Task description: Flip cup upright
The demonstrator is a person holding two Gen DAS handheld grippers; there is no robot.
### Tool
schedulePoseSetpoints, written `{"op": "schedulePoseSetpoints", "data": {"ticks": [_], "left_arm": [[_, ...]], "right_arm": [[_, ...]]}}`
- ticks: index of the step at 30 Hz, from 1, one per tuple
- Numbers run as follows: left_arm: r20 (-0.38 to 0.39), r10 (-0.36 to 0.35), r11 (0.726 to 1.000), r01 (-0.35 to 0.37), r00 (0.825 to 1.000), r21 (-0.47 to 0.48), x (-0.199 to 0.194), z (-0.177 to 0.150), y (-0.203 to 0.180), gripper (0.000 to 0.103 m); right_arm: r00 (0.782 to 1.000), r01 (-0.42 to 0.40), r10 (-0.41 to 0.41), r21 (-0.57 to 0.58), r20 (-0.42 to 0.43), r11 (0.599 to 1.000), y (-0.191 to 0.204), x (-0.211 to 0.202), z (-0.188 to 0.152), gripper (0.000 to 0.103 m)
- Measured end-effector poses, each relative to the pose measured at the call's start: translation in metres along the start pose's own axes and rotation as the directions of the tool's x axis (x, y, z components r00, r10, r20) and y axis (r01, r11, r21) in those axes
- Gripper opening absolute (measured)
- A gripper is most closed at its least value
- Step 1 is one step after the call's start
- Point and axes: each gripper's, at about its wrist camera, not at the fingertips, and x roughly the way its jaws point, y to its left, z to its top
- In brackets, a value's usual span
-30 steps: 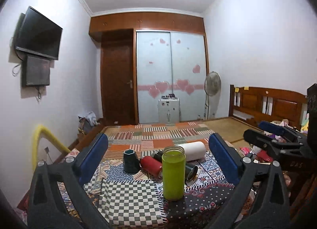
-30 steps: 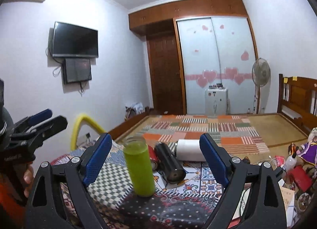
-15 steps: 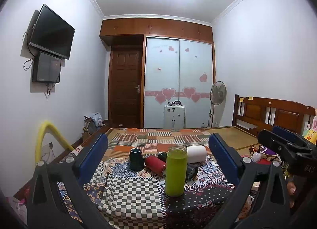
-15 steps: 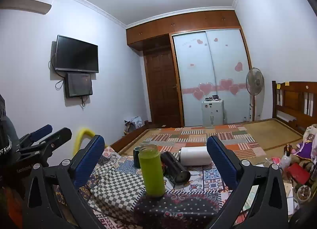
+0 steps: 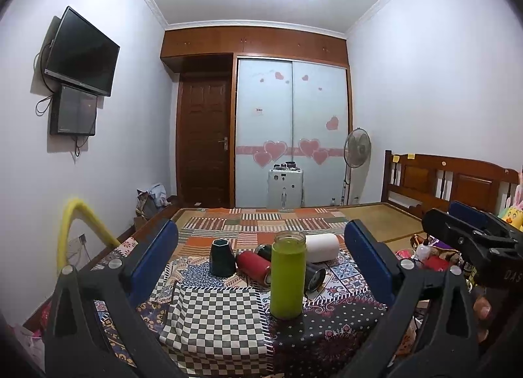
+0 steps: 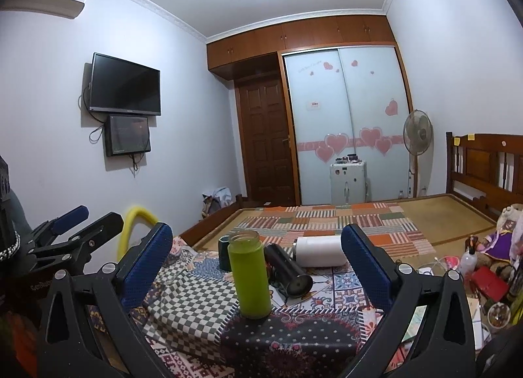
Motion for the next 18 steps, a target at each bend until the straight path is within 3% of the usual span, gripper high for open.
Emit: {"op": "schedulePoseSetpoints", "data": {"ticks": [18], "left_arm": [[-0.005,-0.004,1.0,0.004,1.0,0.015,0.0043,-0.0038,-0.0035,0.103]], "right_arm": [[1.0,0.024,-0.024,-0.023,-0.006,0.999,0.002,0.0002,-0.0004,0.103]]}}
